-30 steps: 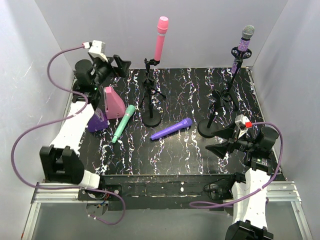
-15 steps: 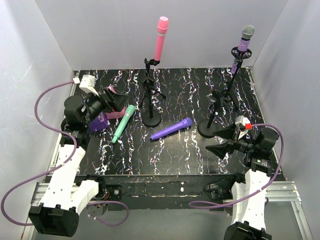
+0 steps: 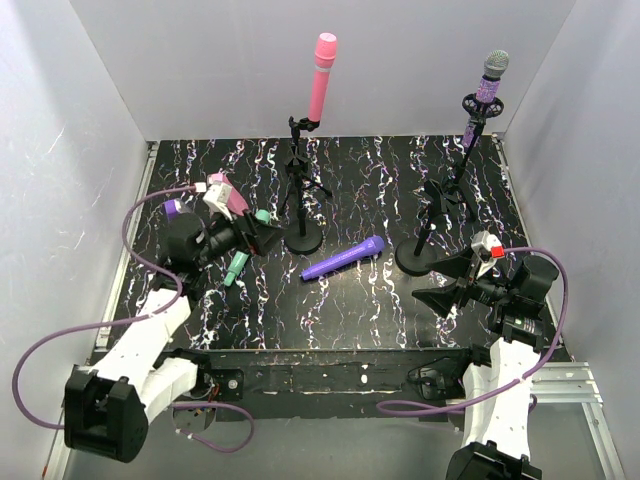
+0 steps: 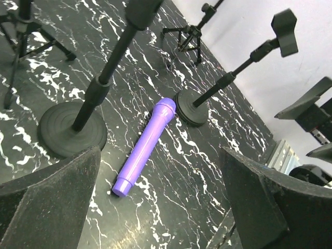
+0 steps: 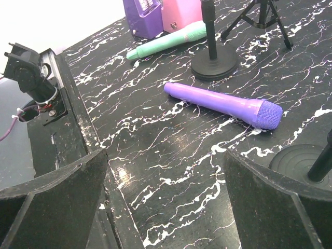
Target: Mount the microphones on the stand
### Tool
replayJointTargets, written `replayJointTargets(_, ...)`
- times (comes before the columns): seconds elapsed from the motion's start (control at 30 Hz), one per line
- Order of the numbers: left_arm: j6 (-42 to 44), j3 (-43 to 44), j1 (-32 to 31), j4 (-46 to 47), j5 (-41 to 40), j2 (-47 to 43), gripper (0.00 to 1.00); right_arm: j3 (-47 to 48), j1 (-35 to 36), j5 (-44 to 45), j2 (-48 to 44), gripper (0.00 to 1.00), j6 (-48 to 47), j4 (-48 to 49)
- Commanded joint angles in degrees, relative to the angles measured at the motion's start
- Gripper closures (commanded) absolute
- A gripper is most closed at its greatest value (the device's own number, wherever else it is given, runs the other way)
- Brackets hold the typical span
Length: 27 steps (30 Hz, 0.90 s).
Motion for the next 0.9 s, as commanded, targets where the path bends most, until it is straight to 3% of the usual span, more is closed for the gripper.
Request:
replayJointTargets(0.0,6.86,2.2,-5.0,5.19,-3.95,5.64,0.02,1.15,-0.54,-0.3,0.23,0.02,-0.5,0.39)
replayJointTargets(0.17,11.26,4.32,-8.97,6.94,-9.14,12.07,0.02,1.15,-0.71,0.4,0.14,0.02,0.02,0.56)
replayJointTargets(0.5,13.55,2.57,-10.55,8.61,-13.1,12.86,0.02,1.06,-0.8,4.71,0.4,0.02,1.52,0.74)
replayJointTargets(0.87,15.83,4.76,-10.99,27.67,-18.02,26.39,0.02,0.88,-0.89,6.38,0.05,0.02,2.66,1.53)
